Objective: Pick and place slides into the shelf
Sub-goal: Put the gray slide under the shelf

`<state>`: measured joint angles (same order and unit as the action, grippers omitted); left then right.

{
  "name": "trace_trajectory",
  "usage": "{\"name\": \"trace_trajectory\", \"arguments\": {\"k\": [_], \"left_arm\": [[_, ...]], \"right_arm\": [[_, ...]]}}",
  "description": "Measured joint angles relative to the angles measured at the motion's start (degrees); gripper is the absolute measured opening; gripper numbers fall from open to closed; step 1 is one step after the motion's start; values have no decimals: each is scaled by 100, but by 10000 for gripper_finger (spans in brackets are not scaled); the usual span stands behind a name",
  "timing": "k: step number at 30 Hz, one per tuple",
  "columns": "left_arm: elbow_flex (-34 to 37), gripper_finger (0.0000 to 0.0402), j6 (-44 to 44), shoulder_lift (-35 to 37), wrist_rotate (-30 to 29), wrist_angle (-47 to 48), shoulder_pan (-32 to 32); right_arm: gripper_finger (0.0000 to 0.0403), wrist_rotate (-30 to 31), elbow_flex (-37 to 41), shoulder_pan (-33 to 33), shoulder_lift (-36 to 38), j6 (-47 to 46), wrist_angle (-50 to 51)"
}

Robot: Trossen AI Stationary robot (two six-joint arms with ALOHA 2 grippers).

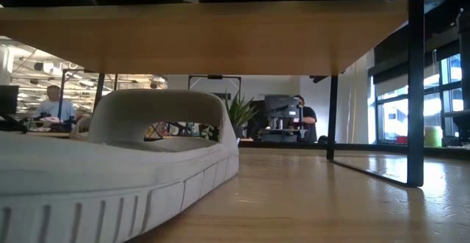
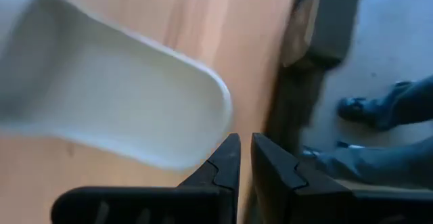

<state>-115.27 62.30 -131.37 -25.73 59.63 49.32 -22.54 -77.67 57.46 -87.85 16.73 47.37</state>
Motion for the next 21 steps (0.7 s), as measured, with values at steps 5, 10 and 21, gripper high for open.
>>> {"name": "trace_trajectory", "arguments": {"k": [5, 10, 21], "left_arm": [[9, 30, -800, -42, 46, -284, -156], [18, 30, -1301, -150, 453, -449, -153], [418, 30, -1679, -175, 962, -979, -201]], "right_arm": [[165, -1, 0, 1, 0, -5, 2], [165, 1, 0, 0, 0, -7, 17], [165, 1, 2, 1, -2, 0, 7]]}}
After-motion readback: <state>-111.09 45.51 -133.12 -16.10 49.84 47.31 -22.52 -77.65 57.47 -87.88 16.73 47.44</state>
